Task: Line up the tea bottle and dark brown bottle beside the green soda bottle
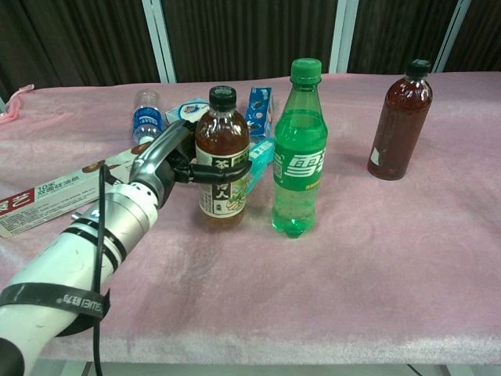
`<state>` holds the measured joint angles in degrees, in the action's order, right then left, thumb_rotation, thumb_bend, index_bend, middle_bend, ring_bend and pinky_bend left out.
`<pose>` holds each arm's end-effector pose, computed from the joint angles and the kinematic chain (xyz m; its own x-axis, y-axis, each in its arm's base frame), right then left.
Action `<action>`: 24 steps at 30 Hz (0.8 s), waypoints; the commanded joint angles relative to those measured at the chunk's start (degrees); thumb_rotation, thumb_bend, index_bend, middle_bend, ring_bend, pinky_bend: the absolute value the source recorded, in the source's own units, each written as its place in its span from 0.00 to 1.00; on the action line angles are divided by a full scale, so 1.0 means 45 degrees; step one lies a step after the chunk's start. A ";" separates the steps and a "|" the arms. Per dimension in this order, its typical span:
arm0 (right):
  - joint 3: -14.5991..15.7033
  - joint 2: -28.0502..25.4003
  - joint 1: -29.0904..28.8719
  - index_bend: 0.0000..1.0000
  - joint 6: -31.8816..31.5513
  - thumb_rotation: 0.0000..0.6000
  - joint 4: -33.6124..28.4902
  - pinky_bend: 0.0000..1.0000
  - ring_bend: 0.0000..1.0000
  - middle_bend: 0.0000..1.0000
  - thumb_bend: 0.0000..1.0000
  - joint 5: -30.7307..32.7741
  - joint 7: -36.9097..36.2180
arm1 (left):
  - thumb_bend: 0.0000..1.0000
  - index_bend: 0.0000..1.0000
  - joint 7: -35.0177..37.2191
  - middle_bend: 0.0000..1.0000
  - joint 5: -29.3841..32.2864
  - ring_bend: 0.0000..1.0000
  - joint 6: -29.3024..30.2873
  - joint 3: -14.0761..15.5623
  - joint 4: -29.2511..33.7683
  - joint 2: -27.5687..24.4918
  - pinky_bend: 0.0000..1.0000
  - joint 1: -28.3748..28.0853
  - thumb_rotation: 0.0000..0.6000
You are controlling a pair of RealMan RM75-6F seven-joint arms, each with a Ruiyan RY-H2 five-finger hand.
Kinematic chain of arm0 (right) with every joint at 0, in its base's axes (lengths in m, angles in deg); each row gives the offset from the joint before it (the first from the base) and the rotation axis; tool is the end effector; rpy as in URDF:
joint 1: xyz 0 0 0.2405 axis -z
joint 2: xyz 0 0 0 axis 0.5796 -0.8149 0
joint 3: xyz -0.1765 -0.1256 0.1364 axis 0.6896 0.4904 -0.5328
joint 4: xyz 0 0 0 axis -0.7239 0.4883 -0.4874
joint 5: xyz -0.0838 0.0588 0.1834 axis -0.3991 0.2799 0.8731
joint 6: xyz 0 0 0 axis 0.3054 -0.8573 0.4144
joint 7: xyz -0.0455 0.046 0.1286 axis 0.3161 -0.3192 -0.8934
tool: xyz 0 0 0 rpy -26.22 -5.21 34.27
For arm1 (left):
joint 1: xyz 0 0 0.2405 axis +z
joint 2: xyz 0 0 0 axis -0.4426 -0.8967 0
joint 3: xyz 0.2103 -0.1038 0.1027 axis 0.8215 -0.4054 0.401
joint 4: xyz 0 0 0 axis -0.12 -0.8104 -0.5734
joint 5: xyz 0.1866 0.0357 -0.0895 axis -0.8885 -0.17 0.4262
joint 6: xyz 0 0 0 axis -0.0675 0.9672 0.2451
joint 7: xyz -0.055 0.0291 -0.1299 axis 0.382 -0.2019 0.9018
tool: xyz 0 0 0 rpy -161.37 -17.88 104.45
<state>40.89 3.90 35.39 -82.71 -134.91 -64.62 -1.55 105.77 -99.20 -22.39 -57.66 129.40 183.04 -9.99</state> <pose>-0.3440 -0.1208 0.1663 0.4009 -0.1586 0.9023 -0.9154 -0.1087 0.3877 -0.0919 0.3118 -0.1037 -0.5252 0.3392 0.7805 0.7974 -0.1241 0.5905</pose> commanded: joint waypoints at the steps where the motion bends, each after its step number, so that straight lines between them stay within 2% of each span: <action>1: 0.0004 -0.0019 0.0023 0.00 -0.0057 1.00 0.0025 0.07 0.00 0.00 0.34 -0.0019 -0.0079 | 0.53 0.80 -0.0045 0.86 0.0129 0.47 -0.0116 -0.0111 -0.0176 0.0135 0.10 -0.0161 1.00; 17: 0.0036 -0.0006 0.0034 0.00 -0.0084 1.00 0.0055 0.07 0.00 0.00 0.34 -0.0113 -0.0081 | 0.52 0.80 -0.0071 0.84 0.0222 0.46 -0.0130 0.0258 -0.0101 0.0144 0.09 -0.0126 1.00; 24: 0.0037 -0.0010 0.0036 0.00 -0.0090 1.00 0.0050 0.07 0.00 0.00 0.34 -0.0124 -0.0079 | 0.49 0.75 -0.0010 0.74 0.0239 0.43 -0.0195 0.0280 -0.0307 0.0193 0.09 -0.0186 1.00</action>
<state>41.05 3.86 35.55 -83.12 -134.68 -65.17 -1.90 105.66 -98.13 -23.22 -56.37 128.11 183.87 -10.77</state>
